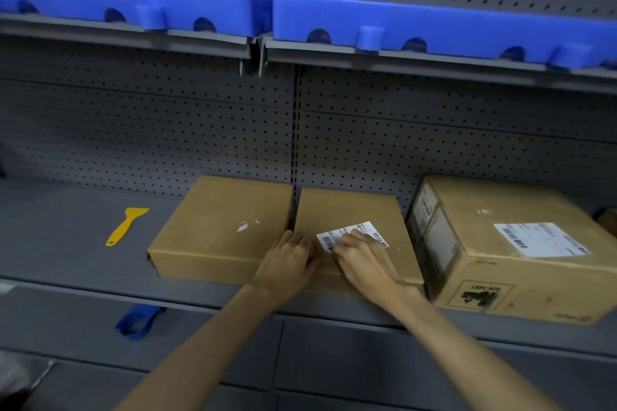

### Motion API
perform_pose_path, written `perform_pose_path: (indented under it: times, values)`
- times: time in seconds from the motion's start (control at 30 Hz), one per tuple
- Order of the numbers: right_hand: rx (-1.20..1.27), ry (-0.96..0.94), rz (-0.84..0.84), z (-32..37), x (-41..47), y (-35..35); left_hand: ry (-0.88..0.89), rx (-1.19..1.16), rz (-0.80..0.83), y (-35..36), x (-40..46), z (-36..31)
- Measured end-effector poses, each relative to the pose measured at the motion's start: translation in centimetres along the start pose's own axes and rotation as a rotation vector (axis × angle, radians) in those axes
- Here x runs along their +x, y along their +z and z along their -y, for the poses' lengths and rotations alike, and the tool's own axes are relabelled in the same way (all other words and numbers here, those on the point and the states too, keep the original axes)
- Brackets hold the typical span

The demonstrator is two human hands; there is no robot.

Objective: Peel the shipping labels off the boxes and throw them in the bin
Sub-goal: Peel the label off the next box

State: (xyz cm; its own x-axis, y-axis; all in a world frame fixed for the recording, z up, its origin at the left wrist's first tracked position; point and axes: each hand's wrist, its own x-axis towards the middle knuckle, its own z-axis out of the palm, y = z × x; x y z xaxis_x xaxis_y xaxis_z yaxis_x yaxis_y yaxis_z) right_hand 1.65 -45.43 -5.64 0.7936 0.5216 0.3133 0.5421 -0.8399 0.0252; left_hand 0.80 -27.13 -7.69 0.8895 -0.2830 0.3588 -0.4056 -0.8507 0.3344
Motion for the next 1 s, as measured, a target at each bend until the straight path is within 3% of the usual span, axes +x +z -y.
perform_pose_path:
  times: [0.37,0.5,0.67,0.83,1.0]
  values:
    - [0.081,0.044,0.081,-0.7,0.7,-0.5,-0.023,0.019,0.050,-0.4,0.2,-0.1]
    - [0.160,0.231,-0.058,-4.1,1.8,-2.3,-0.050,0.009,0.100,-0.6,0.1,-0.3]
    - [0.157,0.173,0.014,-2.3,1.3,-1.8,-0.072,0.023,0.135,-0.7,0.4,-0.5]
    - [0.167,0.372,-0.106,-5.2,2.0,-2.8,-0.097,0.052,0.206,-1.1,0.7,-0.6]
    - [0.211,0.296,-0.036,-4.0,1.7,-2.1,-0.100,0.105,0.237,-0.9,0.7,-0.8]
